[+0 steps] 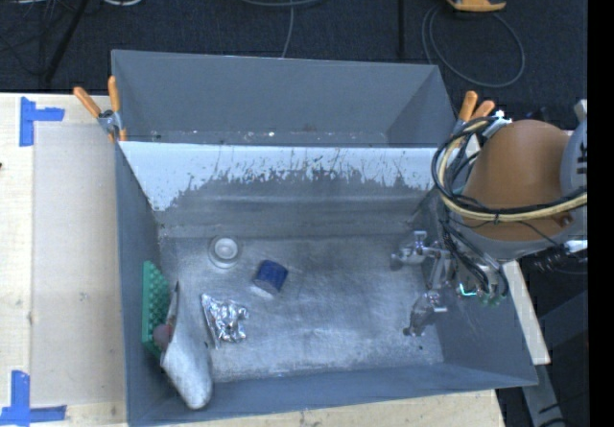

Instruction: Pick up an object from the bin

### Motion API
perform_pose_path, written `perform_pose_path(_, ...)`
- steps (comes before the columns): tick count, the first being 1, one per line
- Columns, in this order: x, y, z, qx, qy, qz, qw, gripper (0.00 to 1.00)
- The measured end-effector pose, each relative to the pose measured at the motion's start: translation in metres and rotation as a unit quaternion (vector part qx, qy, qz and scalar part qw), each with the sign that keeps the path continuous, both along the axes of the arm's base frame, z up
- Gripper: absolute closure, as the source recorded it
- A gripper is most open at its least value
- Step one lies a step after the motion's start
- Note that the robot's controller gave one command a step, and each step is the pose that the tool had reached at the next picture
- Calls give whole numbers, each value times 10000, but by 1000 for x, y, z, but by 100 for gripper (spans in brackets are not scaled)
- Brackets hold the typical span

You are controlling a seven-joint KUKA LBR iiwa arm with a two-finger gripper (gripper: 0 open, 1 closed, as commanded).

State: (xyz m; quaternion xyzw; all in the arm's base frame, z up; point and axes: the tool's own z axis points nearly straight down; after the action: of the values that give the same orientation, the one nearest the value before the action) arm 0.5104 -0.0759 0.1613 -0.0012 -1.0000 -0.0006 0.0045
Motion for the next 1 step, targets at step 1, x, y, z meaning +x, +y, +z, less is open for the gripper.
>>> perform_pose_path(1, 45, 98, -18, 9, -48, 1428, 9897, 0)
